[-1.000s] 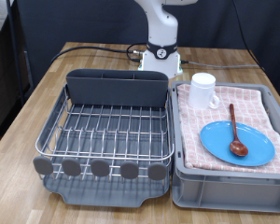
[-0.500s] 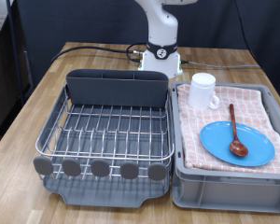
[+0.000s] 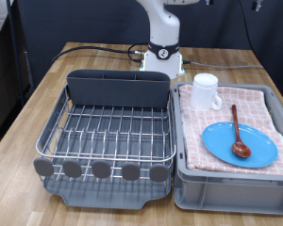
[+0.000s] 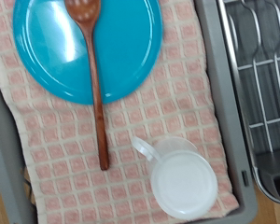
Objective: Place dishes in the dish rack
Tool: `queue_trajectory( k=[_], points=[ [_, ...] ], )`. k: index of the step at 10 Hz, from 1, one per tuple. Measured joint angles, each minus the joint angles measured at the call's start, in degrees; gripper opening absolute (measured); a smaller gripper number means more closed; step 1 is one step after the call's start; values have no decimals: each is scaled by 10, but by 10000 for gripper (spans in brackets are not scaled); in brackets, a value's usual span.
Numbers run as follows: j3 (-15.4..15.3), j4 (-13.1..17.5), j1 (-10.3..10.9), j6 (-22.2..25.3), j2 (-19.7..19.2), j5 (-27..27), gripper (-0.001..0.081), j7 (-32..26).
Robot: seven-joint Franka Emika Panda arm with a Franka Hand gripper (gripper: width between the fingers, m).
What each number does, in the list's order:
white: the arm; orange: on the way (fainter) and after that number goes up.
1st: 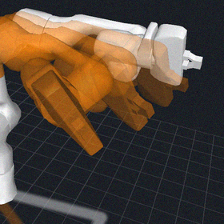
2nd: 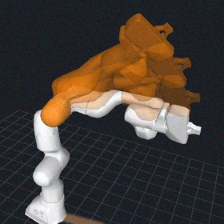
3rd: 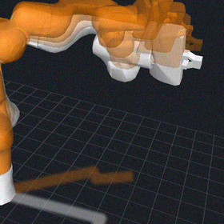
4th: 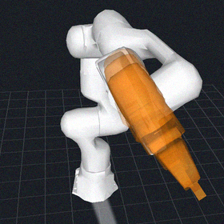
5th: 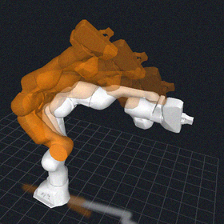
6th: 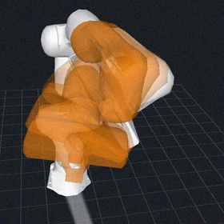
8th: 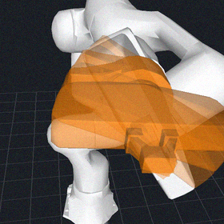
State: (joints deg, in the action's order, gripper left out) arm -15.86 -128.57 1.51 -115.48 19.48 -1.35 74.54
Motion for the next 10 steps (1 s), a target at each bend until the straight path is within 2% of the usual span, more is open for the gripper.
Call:
queue_trajectory(
  k=[3, 6, 8, 10],
  points=[
    [-25, 47, 0, -27, -69, -27, 802, 42],
    [-40, 81, 7, -61, -139, -30, 802, 27],
    [-48, 88, 11, -85, -179, -30, 802, 27],
    [-56, 76, 12, -112, -200, -34, 802, 40]
  ],
)
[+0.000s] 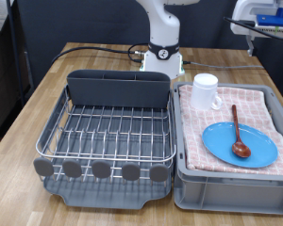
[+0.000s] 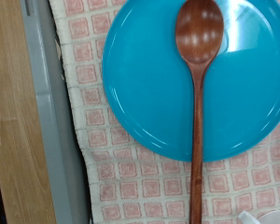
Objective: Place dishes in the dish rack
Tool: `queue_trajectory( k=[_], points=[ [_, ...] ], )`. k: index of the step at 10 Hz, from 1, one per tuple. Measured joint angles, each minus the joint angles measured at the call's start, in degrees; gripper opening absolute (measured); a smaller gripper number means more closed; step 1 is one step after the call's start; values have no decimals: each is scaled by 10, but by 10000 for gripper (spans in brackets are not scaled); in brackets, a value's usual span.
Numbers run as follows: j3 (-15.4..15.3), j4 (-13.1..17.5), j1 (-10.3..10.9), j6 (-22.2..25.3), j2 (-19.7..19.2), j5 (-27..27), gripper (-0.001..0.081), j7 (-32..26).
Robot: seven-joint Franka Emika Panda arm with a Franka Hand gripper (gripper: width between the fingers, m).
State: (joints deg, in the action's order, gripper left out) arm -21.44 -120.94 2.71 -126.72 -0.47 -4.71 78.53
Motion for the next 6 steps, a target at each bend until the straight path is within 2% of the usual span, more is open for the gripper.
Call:
queue_trajectory(
  k=[3, 6],
  points=[
    [-11, -56, 5, -50, 1, -27, 802, 55],
    [-16, -127, 6, -157, 14, -93, 802, 62]
  ],
)
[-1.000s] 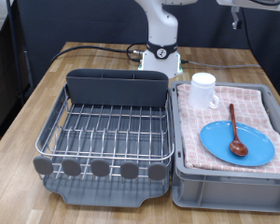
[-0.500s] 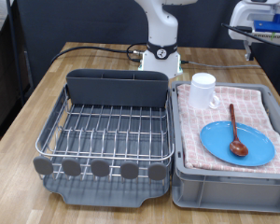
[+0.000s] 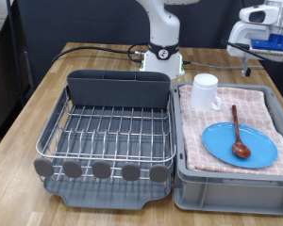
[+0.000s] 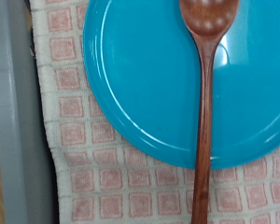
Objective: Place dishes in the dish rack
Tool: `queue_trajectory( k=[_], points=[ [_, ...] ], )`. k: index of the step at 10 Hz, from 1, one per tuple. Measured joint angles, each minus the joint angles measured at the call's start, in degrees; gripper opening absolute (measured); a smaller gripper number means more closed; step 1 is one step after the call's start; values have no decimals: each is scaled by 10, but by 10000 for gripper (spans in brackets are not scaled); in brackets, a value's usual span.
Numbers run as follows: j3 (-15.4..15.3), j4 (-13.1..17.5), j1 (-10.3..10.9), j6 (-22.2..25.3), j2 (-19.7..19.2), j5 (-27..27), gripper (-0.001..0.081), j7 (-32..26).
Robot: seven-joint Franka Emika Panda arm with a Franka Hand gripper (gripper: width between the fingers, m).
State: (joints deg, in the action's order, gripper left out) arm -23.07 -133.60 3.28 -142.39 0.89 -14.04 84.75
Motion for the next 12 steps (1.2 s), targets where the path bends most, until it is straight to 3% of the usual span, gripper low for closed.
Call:
queue_trajectory(
  k=[1, 4, 6, 8, 12],
  points=[
    [0, -15, 0, -27, 7, -17, 802, -1],
    [1, -5, 0, -31, -11, -22, 802, 10],
    [7, 9, 0, -70, -50, -85, 802, 66],
    [14, 26, 8, -79, -86, -157, 802, 150],
    [16, 35, 19, -79, -119, -194, 802, 211]
  ],
)
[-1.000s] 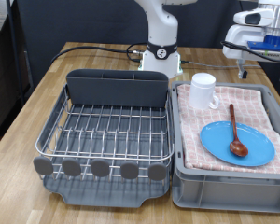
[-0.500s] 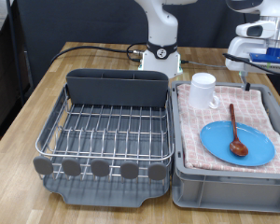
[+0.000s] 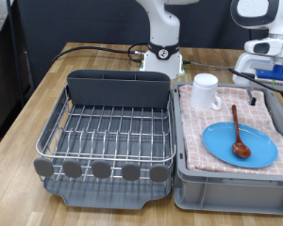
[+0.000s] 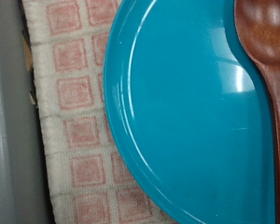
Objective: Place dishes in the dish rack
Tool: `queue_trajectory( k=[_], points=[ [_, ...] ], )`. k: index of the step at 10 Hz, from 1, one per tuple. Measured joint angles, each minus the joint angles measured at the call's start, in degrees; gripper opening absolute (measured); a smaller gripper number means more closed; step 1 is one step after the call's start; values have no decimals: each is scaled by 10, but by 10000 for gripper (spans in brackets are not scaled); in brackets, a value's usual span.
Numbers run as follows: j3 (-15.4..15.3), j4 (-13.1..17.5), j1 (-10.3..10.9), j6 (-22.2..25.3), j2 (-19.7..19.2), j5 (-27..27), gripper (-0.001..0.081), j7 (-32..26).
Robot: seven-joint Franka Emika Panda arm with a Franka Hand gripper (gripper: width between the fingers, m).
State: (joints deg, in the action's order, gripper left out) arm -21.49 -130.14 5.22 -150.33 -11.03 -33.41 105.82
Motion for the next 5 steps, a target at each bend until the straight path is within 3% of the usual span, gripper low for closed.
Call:
queue_trajectory(
  k=[5],
  points=[
    [23, -19, -4, -34, -18, -30, 802, 5]
  ],
)
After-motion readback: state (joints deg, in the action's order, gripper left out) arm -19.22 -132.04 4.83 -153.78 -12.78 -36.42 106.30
